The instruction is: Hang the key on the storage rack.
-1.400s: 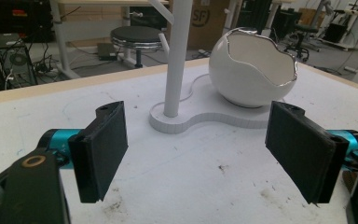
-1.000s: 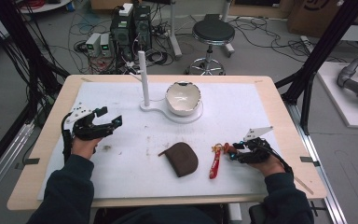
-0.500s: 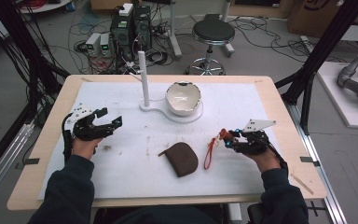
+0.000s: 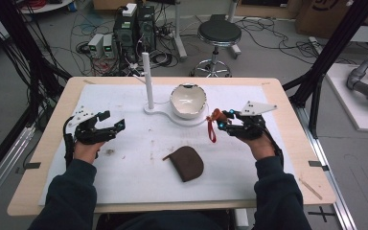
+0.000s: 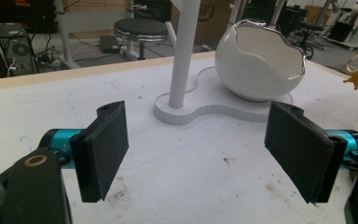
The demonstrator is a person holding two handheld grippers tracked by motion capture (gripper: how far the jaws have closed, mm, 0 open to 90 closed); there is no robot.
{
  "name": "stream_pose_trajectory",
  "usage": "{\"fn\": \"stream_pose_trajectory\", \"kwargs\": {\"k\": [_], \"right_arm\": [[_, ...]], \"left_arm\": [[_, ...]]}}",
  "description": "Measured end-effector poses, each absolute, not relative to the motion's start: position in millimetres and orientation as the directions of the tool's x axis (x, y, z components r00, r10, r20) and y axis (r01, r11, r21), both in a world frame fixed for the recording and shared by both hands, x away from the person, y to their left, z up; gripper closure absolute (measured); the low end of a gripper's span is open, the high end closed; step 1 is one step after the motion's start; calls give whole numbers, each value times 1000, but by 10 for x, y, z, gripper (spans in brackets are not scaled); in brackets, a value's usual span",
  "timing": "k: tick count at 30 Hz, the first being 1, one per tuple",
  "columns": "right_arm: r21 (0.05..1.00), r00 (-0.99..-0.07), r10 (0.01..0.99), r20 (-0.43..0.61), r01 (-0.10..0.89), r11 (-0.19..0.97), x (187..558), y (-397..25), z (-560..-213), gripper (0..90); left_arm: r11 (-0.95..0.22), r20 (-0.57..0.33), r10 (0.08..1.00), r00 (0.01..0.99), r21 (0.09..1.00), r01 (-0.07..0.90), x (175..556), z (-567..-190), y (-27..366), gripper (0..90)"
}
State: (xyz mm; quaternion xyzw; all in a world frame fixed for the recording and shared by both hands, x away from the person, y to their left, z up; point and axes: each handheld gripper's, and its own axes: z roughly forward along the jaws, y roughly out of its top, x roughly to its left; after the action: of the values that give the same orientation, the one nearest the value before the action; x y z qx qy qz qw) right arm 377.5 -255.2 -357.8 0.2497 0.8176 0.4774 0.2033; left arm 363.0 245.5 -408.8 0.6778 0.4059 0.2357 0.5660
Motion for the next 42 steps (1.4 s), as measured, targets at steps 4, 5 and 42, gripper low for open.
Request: {"fn": "stream_pose_trajectory", "kwargs": {"k": [4,5,42], "right_arm": [[888,-819,564,-111,174,427,3881,-2328,-3421,573],[887,-825,552,-123,158,435,3913,-2264,-3377,573],[899,-854,489,-177,63,434,4724,-516,-2733,573]], "left_arm": [[-26,-143,818,557,958,285,3635,-4091,2466,214],[-26,-143,818,557,958,285,3636,-4091,2465,214],[4,-170,827,536,955,296,3642,-4128,2575,216]]}}
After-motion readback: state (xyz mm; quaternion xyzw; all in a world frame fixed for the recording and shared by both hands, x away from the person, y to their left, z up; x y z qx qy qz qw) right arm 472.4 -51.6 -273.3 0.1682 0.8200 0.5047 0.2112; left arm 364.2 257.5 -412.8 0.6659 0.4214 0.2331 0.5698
